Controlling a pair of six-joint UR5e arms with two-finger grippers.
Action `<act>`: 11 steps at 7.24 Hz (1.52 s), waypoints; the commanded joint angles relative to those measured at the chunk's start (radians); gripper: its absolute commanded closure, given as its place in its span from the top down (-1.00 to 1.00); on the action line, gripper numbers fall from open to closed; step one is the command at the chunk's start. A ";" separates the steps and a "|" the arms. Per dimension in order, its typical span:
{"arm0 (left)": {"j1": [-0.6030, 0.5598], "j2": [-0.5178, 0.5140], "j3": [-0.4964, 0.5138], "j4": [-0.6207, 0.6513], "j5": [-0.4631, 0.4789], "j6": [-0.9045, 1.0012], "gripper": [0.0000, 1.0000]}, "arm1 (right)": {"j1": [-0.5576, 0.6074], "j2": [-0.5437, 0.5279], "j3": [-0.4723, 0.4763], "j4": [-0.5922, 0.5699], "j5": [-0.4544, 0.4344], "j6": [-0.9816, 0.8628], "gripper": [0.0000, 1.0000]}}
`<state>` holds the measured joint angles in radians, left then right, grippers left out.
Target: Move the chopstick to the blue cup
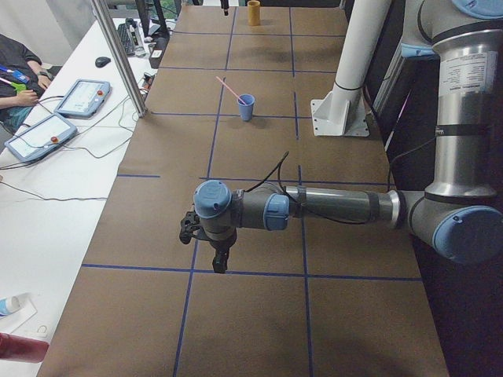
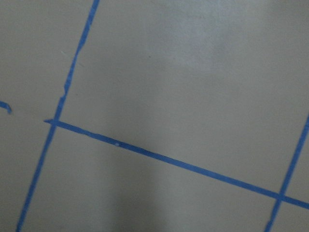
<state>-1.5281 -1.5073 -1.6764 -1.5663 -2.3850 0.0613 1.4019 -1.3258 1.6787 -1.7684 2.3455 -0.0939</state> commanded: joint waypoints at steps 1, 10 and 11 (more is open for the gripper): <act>0.000 0.001 0.000 0.002 0.001 0.006 1.00 | 0.142 -0.180 0.007 0.001 0.008 -0.162 1.00; -0.003 0.005 -0.014 0.003 0.001 0.006 1.00 | 0.223 -0.316 0.024 0.003 -0.009 -0.142 1.00; -0.001 0.005 -0.014 0.003 0.001 0.006 1.00 | 0.223 -0.316 0.024 0.003 -0.009 -0.144 1.00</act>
<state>-1.5301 -1.5018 -1.6904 -1.5631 -2.3838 0.0675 1.6245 -1.6414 1.7030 -1.7656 2.3364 -0.2367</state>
